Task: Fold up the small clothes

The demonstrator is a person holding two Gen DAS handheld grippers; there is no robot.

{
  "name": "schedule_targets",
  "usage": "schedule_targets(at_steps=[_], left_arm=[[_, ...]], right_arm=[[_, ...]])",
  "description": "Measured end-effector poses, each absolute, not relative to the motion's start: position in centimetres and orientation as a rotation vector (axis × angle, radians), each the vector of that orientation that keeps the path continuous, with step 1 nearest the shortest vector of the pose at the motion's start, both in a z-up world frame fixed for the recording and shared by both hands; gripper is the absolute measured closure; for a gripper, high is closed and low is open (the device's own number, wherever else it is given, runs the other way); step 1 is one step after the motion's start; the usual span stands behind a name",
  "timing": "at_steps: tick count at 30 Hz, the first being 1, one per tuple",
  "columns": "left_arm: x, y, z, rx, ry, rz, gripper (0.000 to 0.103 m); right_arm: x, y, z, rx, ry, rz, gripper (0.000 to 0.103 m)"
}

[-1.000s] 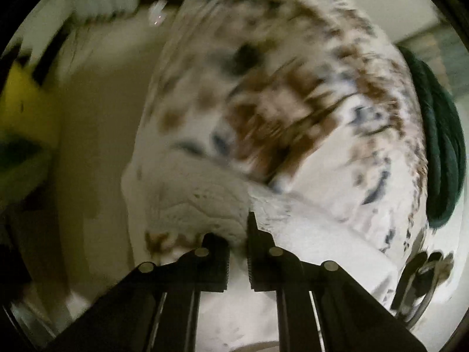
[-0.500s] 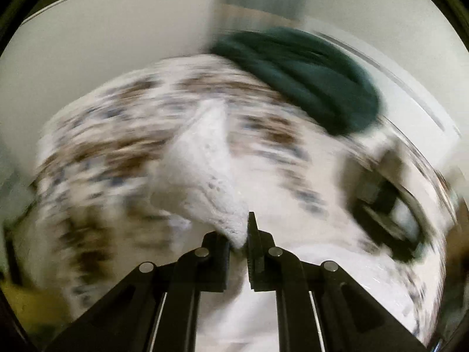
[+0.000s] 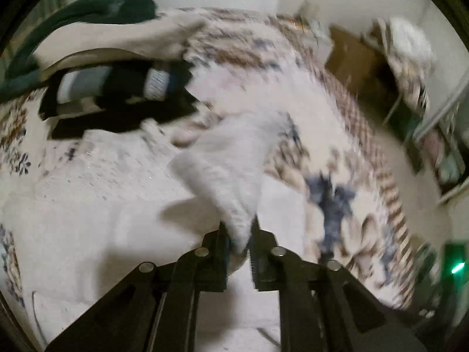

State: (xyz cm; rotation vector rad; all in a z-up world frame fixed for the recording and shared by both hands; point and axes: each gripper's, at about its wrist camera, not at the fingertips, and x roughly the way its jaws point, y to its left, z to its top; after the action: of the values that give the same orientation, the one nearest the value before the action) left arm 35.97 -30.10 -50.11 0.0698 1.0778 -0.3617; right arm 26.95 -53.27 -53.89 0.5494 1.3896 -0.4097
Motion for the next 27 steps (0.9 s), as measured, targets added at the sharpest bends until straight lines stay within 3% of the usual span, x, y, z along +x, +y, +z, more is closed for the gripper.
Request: schedule_targets(at_steps=[4, 5, 6, 8, 15, 19, 24, 25, 26, 27], left_arm=[[34.8, -30.3, -50.4, 0.122, 1.062, -0.328, 0.077], [34.6, -29.4, -50.1, 0.103, 1.053, -0.326, 0.066], [34.8, -28.5, -49.8, 0.092, 1.049, -0.317, 0.042], [34.5, -25.6, -48.9, 0.075, 1.028, -0.269, 0.014], [35.2, -12.5, -49.1, 0.058, 1.045, 0.035, 0.014], [35.3, -5.4, -52.0, 0.05, 1.13, 0.208, 0.013], [34.9, -1.5, -54.4, 0.008, 1.156, 0.284, 0.013], [34.8, -1.3, -54.6, 0.002, 1.159, 0.285, 0.013], [34.8, -0.9, -54.9, -0.007, 1.161, 0.283, 0.013], [34.6, -0.7, -55.2, -0.012, 1.162, 0.28, 0.013]], right_arm=[[25.1, -57.5, -53.5, 0.599, 1.377, -0.422, 0.026], [24.8, -58.5, -53.1, 0.617, 1.367, -0.414, 0.026], [24.5, -59.4, -52.7, 0.638, 1.356, -0.406, 0.026], [24.4, -61.0, -51.7, 0.692, 1.329, -0.382, 0.026], [30.9, -58.5, -50.9, 0.779, 1.299, -0.19, 0.026], [37.0, -53.6, -53.3, 0.728, 1.354, -0.099, 0.026], [42.8, -54.2, -58.7, 0.756, 1.473, -0.204, 0.026], [43.4, -54.3, -60.0, 0.786, 1.514, -0.202, 0.03], [44.0, -54.2, -60.6, 0.779, 1.532, -0.209, 0.049], [44.5, -53.7, -60.4, 0.742, 1.528, -0.199, 0.091]])
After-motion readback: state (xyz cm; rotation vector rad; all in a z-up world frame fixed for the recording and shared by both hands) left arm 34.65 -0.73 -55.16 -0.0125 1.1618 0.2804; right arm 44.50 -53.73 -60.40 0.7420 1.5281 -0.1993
